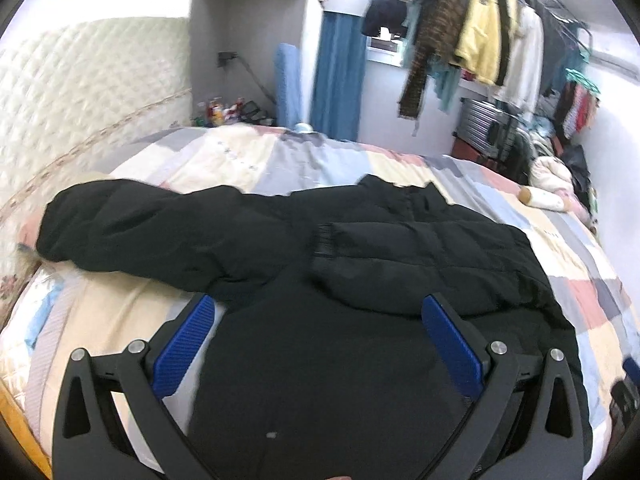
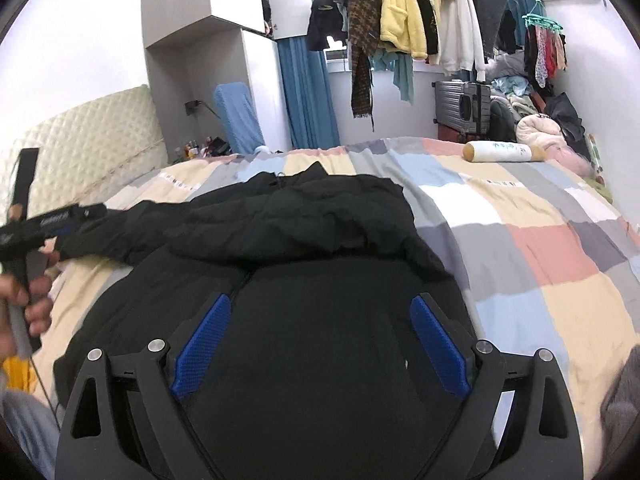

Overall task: Fold large clothes
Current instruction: 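Close the left gripper on the cuff of the other sleeve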

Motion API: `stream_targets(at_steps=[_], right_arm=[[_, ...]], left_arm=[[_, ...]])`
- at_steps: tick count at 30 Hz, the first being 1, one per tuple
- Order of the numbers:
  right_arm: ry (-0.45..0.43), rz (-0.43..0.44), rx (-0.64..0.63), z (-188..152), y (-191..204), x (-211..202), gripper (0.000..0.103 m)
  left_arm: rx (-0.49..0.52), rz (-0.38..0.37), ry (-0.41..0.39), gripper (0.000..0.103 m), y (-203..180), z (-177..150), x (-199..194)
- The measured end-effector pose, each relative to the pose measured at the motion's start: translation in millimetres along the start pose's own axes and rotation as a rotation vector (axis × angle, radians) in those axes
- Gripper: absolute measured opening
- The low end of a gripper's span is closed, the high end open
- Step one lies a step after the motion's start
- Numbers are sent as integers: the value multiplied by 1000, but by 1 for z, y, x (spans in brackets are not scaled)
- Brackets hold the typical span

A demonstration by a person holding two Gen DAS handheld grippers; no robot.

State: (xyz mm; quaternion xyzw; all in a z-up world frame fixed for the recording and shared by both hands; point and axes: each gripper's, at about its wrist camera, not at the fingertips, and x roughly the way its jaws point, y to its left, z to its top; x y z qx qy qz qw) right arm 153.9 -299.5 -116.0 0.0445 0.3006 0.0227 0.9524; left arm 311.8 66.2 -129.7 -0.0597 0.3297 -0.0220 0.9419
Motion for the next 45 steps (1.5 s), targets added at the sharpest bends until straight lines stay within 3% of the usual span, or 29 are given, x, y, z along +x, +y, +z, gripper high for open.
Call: stream_targets(at_steps=[13, 22, 32, 40, 45], right_arm=[[-52, -3, -49, -13, 13, -9, 103], [-44, -4, -17, -15, 12, -7, 103], [-7, -38, -8, -15, 16, 9, 103], [71, -65, -1, -20, 22, 36, 103], [131, -81, 20, -21, 28, 57, 103]], left_arm=[[-150, 154, -33, 103, 131, 46, -6], [-249, 255, -53, 103, 222, 75, -2], [-335, 325, -15, 103, 303, 74, 39], [-532, 336, 14, 103, 376, 55, 88], [-631, 354, -14, 103, 412, 41, 106]])
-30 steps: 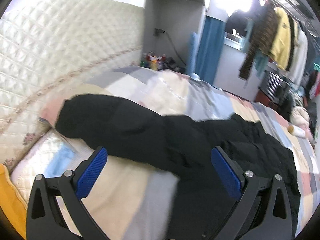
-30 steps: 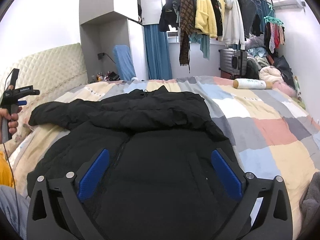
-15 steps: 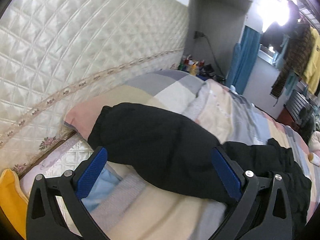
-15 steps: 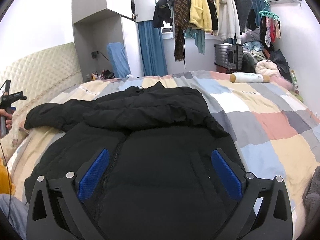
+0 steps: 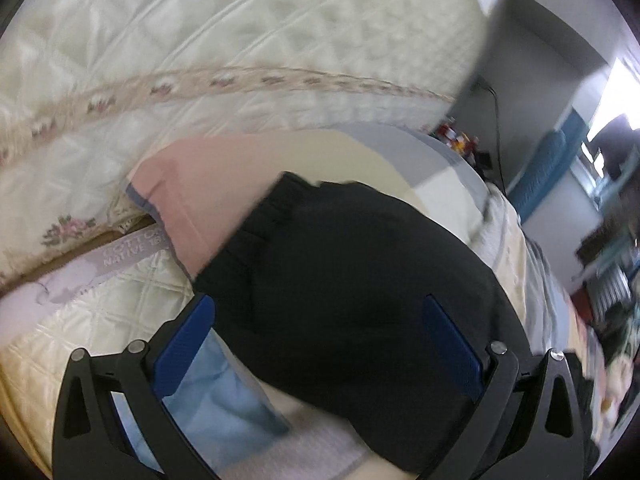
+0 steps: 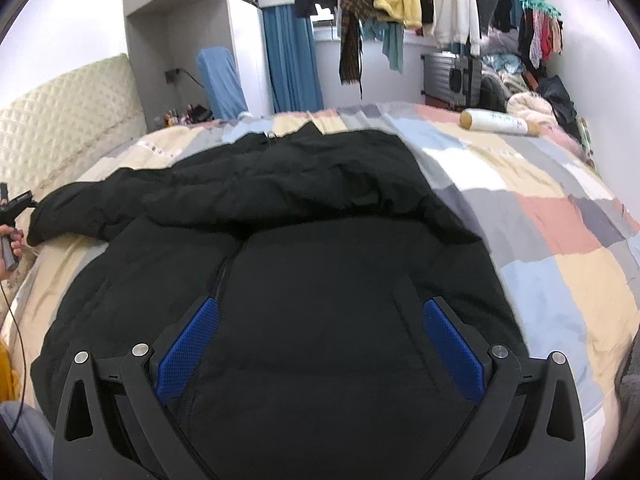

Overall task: Fold large clothes
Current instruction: 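Close the left gripper on the cuff of the other sleeve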

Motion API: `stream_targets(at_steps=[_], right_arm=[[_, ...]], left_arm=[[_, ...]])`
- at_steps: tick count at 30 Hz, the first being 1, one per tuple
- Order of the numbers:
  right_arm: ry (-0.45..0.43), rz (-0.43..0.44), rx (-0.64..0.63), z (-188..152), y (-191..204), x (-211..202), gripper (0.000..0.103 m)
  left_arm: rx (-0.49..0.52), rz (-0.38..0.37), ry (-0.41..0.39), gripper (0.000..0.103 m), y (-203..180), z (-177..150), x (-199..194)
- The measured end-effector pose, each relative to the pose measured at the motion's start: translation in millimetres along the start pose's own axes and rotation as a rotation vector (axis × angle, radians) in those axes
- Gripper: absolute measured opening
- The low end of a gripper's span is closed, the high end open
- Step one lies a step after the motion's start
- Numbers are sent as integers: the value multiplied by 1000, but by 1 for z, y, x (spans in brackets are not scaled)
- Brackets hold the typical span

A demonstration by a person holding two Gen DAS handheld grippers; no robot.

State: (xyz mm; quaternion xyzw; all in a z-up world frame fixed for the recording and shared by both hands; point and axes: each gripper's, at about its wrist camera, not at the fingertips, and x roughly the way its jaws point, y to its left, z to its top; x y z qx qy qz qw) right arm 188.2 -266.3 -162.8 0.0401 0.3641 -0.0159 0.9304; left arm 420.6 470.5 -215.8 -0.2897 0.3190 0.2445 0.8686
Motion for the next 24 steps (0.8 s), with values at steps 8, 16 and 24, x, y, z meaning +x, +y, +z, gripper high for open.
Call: stream_targets(at_steps=[8, 16, 24], right_arm=[[76, -16, 26, 4, 14, 24, 103], [141, -28, 31, 1, 20, 39, 103], [136, -21, 33, 1, 19, 35, 103]], left_arm=[[-140, -25, -4, 102, 33, 9, 37], [-270, -62, 17, 103, 52, 3, 56], [-310, -68, 34, 84, 48, 1, 46]])
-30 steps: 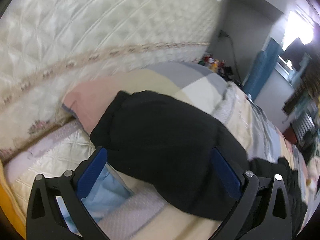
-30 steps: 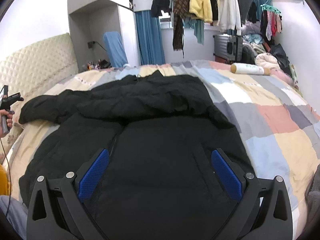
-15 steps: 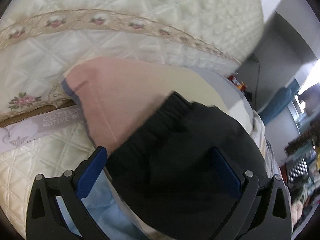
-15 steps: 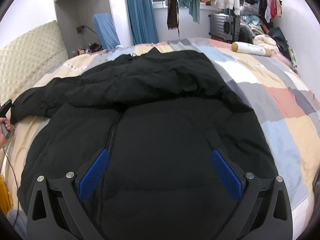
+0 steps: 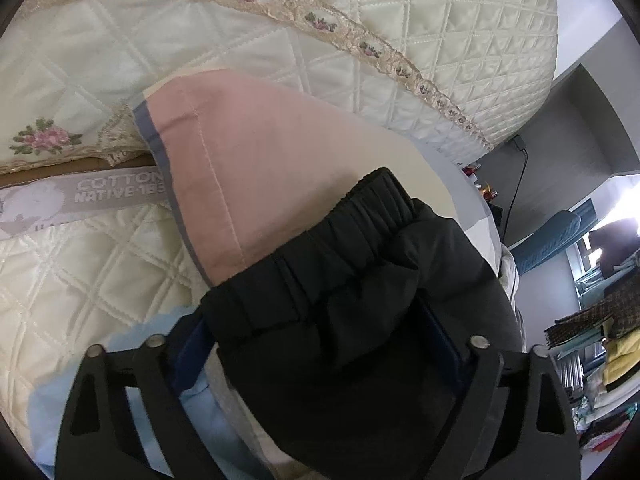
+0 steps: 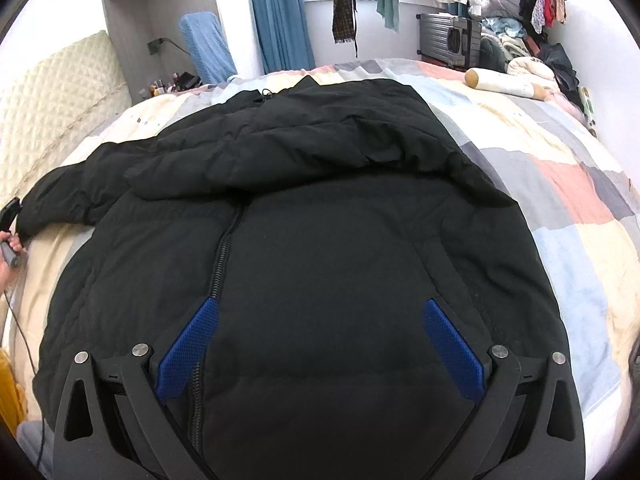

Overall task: Fold large clothes
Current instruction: 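Close the left gripper on the cuff of the other sleeve, then lift the sleeve with the left gripper and carry it over the jacket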

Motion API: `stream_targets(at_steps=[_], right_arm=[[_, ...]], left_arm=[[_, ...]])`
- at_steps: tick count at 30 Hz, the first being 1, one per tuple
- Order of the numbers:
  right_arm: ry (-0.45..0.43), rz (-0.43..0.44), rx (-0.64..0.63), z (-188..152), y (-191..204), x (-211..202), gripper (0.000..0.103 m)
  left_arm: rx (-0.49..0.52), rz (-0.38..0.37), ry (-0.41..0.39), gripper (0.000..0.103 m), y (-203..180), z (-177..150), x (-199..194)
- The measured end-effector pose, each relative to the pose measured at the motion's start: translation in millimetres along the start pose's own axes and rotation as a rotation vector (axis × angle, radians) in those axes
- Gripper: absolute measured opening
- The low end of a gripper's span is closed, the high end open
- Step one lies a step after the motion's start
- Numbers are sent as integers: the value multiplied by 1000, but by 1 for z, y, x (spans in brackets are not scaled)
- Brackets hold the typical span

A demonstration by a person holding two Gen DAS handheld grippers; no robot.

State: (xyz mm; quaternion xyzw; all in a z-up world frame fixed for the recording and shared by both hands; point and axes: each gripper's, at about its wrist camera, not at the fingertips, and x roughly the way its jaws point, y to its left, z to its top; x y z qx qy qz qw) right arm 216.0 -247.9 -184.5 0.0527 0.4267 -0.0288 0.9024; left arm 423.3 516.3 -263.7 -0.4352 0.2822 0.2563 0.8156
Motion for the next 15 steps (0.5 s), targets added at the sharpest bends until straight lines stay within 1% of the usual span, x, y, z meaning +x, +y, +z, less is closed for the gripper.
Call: stream_targets(at_steps=[1, 2, 3, 4, 5, 6, 7, 8, 10, 15], right_arm=[[0, 1, -1, 1, 0, 0, 103], [-2, 2, -2, 1, 0, -1, 103], [-5, 6, -2, 1, 0, -2, 103], [-7, 9, -2, 0, 0, -3, 103], [-9, 12, -3, 0, 0, -4, 103], [-11, 15, -4, 0, 0, -5, 103], [-13, 18, -5, 1, 0, -6, 103], [-15, 23, -5, 1, 0, -7, 103], [-21, 31, -2, 1, 0, -10, 103], [-47, 30, -2, 2, -5, -16, 103]], left_arm=[[-8, 2, 3, 81, 1, 1, -3], [-12, -1, 5, 75, 1, 1, -6], [-12, -10, 6, 66, 0, 1, -7], [-2, -11, 4, 62, -3, 1, -12], [8, -9, 3, 52, -4, 1, -16], [24, -19, 4, 36, -9, 0, -21], [37, -32, 7, 29, -13, 0, -25], [59, -26, -6, 22, -21, 0, -32], [101, -9, -37, 19, -36, 0, -47], [171, -19, -121, 16, -79, 8, -93]])
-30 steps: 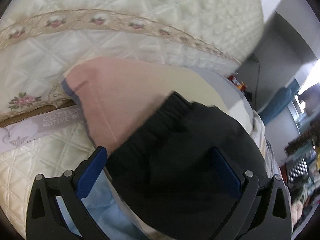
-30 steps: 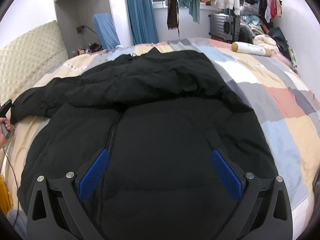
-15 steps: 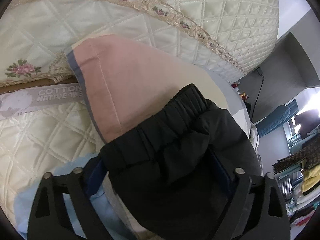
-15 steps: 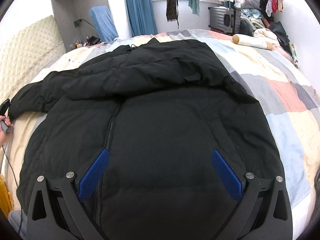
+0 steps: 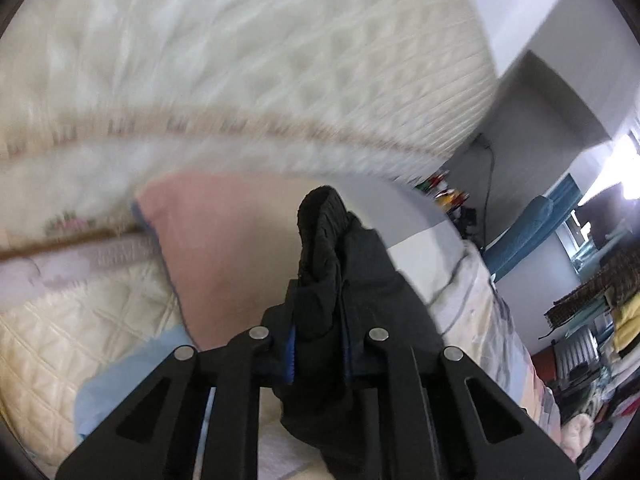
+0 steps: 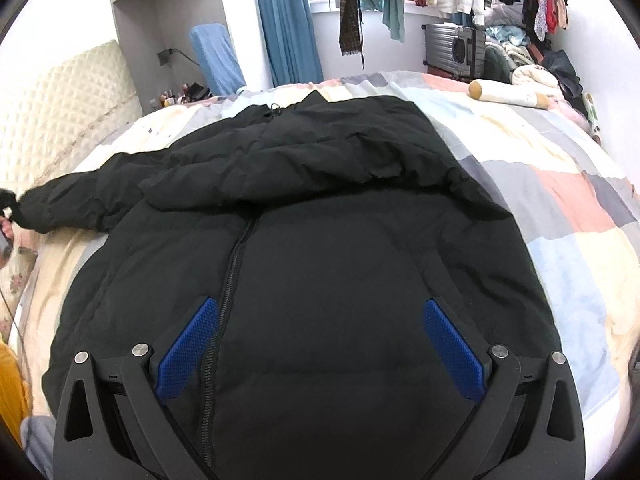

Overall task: Fold large clothes
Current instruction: 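Lift the sleeve with the left gripper and carry it over the jacket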

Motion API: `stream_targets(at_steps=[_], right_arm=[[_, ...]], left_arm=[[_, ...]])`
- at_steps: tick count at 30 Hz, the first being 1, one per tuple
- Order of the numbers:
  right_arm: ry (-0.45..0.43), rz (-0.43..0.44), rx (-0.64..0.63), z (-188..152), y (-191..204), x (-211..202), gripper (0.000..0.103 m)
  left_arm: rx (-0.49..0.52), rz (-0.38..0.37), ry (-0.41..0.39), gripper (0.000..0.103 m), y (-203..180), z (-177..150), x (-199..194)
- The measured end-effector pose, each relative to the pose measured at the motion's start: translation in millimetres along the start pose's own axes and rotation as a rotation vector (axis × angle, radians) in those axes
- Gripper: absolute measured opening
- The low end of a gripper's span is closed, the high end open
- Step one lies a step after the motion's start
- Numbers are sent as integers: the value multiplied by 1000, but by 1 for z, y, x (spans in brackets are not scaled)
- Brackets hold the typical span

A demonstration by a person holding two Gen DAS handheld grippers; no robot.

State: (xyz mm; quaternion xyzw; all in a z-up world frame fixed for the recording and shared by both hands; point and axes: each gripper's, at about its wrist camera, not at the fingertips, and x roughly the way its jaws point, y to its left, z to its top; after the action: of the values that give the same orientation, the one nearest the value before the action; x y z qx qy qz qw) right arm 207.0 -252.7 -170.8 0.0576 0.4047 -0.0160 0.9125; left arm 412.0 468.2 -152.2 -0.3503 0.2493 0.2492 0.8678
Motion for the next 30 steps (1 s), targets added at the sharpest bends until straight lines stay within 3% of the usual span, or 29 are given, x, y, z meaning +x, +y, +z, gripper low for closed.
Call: stream_targets(at_steps=[7, 15, 21, 30], right_arm=[[-25, 39, 26, 1, -16, -13, 103], [-90, 37, -5, 7, -31, -29, 103], [-128, 46, -9, 8, -48, -39, 103], [-159, 59, 42, 15, -79, -47, 103]], left_arm=[[176, -61, -110, 15, -98, 21, -88], [396, -150, -196, 15, -214, -2, -185], [546, -225, -226, 15, -303, -55, -237], [738, -371, -211, 15, -413, -181, -269]])
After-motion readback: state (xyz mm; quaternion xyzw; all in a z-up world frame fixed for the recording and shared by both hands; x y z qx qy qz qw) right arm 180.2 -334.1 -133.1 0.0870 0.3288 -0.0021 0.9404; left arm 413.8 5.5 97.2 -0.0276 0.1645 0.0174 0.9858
